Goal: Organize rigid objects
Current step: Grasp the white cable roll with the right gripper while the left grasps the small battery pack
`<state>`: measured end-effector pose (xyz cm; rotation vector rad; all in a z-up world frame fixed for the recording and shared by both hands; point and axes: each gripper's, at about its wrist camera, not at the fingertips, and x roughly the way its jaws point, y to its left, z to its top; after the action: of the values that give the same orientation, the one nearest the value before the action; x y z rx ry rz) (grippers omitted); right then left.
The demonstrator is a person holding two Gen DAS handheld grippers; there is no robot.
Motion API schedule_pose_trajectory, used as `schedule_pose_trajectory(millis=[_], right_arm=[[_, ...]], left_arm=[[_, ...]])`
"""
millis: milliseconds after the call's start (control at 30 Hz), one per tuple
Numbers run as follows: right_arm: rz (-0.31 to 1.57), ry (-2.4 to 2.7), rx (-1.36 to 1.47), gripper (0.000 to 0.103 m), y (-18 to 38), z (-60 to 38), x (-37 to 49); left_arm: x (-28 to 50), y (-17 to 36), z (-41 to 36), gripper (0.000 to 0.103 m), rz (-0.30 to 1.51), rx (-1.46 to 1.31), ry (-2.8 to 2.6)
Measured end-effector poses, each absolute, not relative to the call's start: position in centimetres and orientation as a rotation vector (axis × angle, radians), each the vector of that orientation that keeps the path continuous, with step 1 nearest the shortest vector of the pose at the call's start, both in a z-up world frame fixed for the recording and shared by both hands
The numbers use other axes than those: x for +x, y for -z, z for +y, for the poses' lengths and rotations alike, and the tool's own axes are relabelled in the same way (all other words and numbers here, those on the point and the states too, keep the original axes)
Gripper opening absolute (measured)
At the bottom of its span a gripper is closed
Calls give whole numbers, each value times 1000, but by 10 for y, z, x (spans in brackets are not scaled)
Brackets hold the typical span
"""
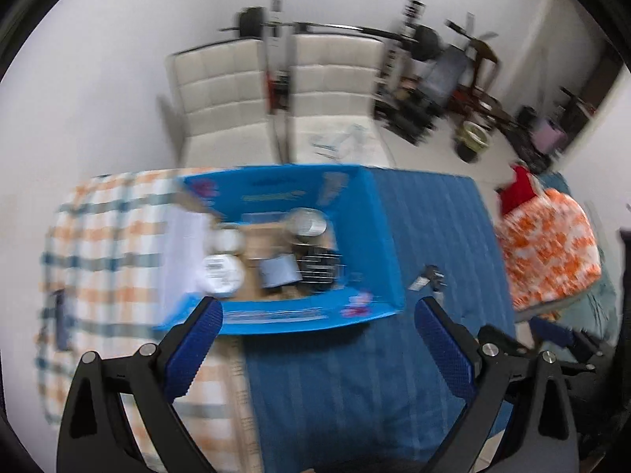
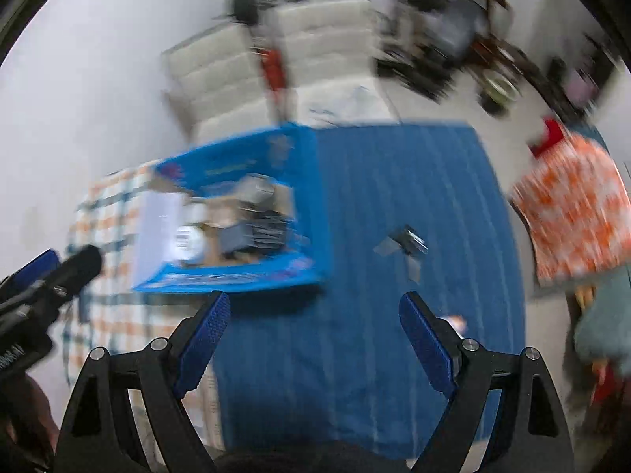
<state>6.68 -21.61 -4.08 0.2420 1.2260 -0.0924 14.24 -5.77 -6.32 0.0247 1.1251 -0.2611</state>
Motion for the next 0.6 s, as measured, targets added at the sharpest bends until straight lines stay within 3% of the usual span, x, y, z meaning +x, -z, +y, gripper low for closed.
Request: schedule_pose_trajectory(millis=[267,367,467,600], right_arm=[[1409,427,486,88,195,-370,11],[1495,474,702,76,270,-404,-12],[1514,474,820,69,308,-410,-23],[1478,506,796,65,313,-406,-21]], left_arm=[[140,178,-216,100,1205,340,423],[131,212,-251,100,1222,444,460],[120,242,-274,100,1239,555,484],[110,263,-290,95,1250,639,496]])
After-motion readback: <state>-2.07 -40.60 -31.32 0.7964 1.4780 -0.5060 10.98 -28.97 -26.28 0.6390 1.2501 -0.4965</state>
